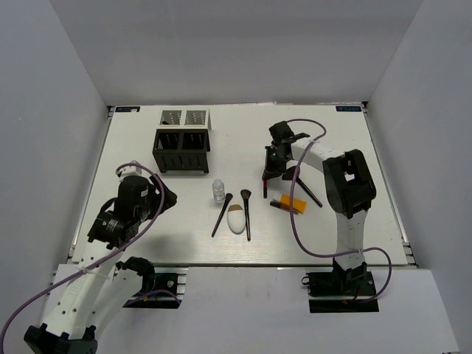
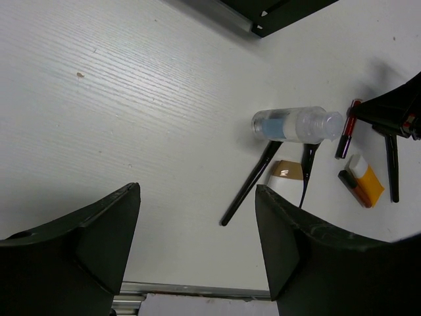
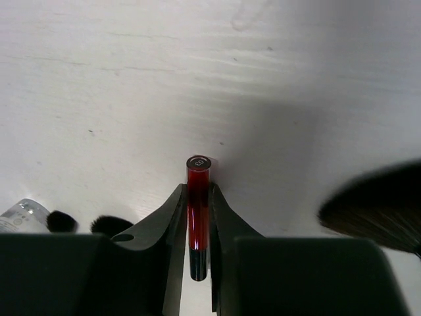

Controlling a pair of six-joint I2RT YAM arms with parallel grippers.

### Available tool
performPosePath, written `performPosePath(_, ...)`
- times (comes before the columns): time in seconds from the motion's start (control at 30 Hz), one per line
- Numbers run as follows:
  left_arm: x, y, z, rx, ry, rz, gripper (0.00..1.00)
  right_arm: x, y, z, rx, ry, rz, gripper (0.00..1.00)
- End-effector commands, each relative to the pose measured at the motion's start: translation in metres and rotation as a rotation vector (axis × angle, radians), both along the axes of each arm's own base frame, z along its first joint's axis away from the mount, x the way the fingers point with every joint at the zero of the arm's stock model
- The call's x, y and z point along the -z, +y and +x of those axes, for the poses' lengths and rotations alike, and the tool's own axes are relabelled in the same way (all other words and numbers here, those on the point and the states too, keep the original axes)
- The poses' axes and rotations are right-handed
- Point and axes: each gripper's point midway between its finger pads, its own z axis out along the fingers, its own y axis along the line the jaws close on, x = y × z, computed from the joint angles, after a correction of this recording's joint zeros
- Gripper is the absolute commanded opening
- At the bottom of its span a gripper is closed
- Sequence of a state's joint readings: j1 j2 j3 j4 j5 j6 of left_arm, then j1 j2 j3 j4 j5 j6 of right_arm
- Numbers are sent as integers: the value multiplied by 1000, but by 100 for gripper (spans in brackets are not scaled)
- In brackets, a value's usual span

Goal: Organize the makeup

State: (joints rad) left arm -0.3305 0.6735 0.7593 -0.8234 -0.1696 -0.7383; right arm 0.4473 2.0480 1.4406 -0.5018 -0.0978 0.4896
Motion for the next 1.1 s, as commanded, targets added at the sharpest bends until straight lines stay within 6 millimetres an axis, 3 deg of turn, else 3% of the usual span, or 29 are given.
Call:
performPosePath(0.0,-13,5,-3,-25,-25,-5,80,35,-3,-13,-65,68,-65,0)
performPosePath(0.07,-14,4,-3,-25,-28,-11,80,25,5,-1,-102,20,-33,0)
performPosePath(0.13,-15,2,-4,-16,-35,-23,80,1,17,22,-157,-75,30,0)
performPosePath(0.33,-21,-2,-1,-4,-60,-42,80,-125,57,77,-351,-501,188,0)
performPosePath(0.47,-24,-4,1,1,-80,-53,80,-199,91,82,-506,-702,348,0)
performPosePath(0.5,-26,-4,1,4,-96,-60,80,-209,99,82,-533,-731,384,0)
performPosePath(0.53,-26,-5,1,5,-100,-62,80,-231,113,81,-588,-804,457,0)
performPosePath(0.57,-26,-5,2,8,-105,-64,80,-238,120,85,-606,-836,482,0)
performPosePath(0.6,-28,-6,2,13,-118,-66,80,-271,135,86,-658,-942,542,0)
performPosePath(0.67,-30,-6,3,16,-127,-68,80,-292,155,90,-699,-1030,606,0)
performPosePath(0.7,-31,-6,3,18,-133,-69,80,-318,163,91,-715,-1112,643,0)
performPosePath(0.8,-29,-7,2,28,-132,-68,80,-346,201,91,-777,-1283,725,0)
performPosePath(0.83,-28,-7,2,27,-132,-70,80,-378,210,89,-781,-1368,760,0)
performPosePath(0.87,-30,-7,2,27,-138,-71,80,-372,223,95,-784,-1416,786,0)
performPosePath(0.97,-28,-7,0,25,-140,-76,80,-394,249,85,-756,-1620,847,0)
performPosePath(1.03,-28,-7,-2,26,-142,-80,80,-407,256,88,-695,-1756,792,0)
performPosePath(1.07,-26,-8,-4,33,-138,-83,80,-399,274,78,-698,-1775,809,0)
